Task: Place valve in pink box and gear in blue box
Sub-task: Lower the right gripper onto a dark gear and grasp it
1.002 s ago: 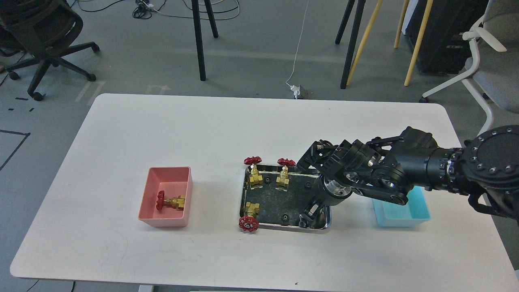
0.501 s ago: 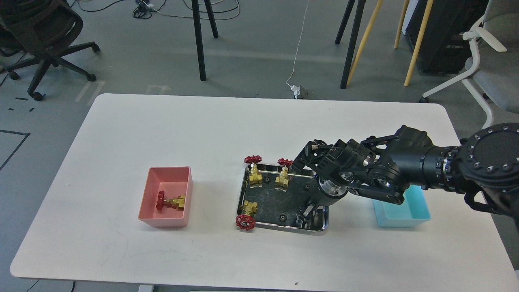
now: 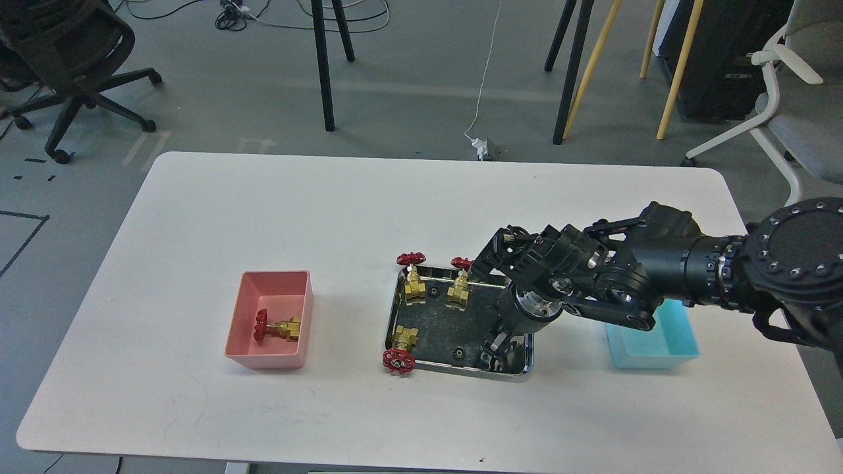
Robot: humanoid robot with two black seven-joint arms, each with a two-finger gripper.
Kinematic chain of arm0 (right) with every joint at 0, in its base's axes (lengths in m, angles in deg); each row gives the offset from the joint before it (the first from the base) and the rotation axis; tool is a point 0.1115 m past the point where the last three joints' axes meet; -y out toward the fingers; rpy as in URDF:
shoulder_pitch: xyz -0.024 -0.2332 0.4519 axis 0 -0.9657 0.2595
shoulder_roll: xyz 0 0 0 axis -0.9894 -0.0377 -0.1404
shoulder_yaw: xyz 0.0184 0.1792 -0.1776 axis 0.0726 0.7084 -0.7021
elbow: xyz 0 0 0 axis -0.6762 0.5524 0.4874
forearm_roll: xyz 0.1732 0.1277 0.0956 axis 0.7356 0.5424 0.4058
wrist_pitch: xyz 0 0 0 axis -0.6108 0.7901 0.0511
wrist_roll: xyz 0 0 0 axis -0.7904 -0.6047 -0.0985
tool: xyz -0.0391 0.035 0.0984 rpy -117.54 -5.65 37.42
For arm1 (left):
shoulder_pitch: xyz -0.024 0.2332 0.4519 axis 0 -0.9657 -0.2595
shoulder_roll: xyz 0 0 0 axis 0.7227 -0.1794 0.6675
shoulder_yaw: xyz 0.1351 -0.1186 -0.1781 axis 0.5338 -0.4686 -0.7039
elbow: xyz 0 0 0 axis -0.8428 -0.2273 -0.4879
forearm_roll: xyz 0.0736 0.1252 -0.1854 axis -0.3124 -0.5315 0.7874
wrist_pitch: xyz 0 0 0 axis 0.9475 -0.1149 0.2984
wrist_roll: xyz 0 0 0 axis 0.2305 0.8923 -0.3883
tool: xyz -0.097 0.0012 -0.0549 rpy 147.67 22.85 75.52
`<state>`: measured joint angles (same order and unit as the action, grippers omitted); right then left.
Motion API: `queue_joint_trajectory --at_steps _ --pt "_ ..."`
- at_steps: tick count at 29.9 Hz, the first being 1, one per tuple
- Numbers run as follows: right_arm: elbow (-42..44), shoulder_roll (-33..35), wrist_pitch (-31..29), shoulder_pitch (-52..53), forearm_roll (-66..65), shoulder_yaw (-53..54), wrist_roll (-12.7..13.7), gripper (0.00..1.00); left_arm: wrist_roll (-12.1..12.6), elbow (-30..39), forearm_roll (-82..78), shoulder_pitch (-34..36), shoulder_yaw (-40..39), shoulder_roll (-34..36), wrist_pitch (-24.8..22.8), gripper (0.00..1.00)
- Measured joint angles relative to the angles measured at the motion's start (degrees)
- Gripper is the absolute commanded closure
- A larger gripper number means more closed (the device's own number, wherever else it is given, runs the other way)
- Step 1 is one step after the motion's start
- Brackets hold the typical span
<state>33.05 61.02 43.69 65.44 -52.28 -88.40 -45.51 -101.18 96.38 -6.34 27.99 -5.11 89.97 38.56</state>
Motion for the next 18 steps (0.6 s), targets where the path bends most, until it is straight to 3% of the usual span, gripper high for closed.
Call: queue_joint_trajectory --at_steps 5,11,18 --pt "0.0 0.0 0.0 0.0 0.0 0.0 0.0 0.78 -0.1 0.0 0.0 0.0 0.0 0.0 0.0 0.02" --pt "-0.1 0.0 0.0 0.0 -0.1 -0.7 0.0 0.63 -0.1 0.0 0.0 0.0 0.0 0.0 0.0 0.02" --pt "-1.7 0.0 0.0 0.4 -0.1 -1.1 0.0 0.58 -0.2 0.0 0.0 0.0 0.0 0.0 0.0 0.02"
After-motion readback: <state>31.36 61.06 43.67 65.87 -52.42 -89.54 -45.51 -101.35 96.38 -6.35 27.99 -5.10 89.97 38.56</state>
